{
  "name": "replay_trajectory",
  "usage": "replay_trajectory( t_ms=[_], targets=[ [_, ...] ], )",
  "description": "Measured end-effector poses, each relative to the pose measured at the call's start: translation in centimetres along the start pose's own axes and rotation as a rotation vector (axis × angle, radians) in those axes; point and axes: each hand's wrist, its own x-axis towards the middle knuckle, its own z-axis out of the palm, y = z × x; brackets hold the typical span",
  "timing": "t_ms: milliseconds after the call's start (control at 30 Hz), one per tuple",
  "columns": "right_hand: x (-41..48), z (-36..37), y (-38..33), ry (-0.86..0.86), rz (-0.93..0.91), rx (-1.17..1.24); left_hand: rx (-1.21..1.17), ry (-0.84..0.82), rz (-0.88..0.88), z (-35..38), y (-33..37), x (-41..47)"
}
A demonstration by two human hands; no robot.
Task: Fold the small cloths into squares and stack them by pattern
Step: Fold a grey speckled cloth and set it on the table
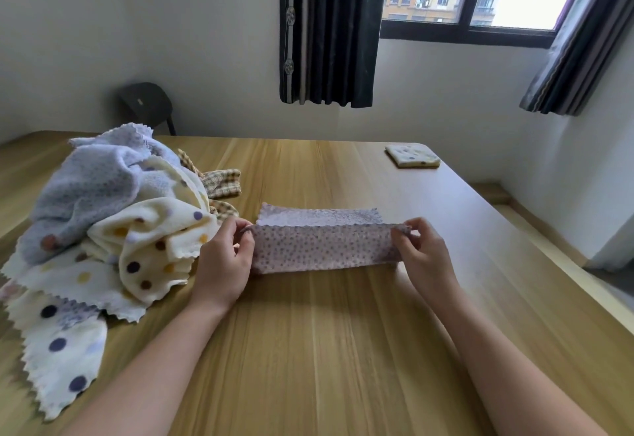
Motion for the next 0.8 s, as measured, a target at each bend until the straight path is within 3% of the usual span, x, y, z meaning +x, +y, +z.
replay_trajectory(
  t_ms=[500,800],
  targets=[
    [-0.2,0.7,-0.3,0.020,-0.077,-0.180,0.135,0.032,0.022,0.4,0.1,-0.2],
    [1.9,2.3,0.0,-0.061,0.052,-0.485,0.489,-0.086,-0.110,1.7,0.3,1.6]
  ],
)
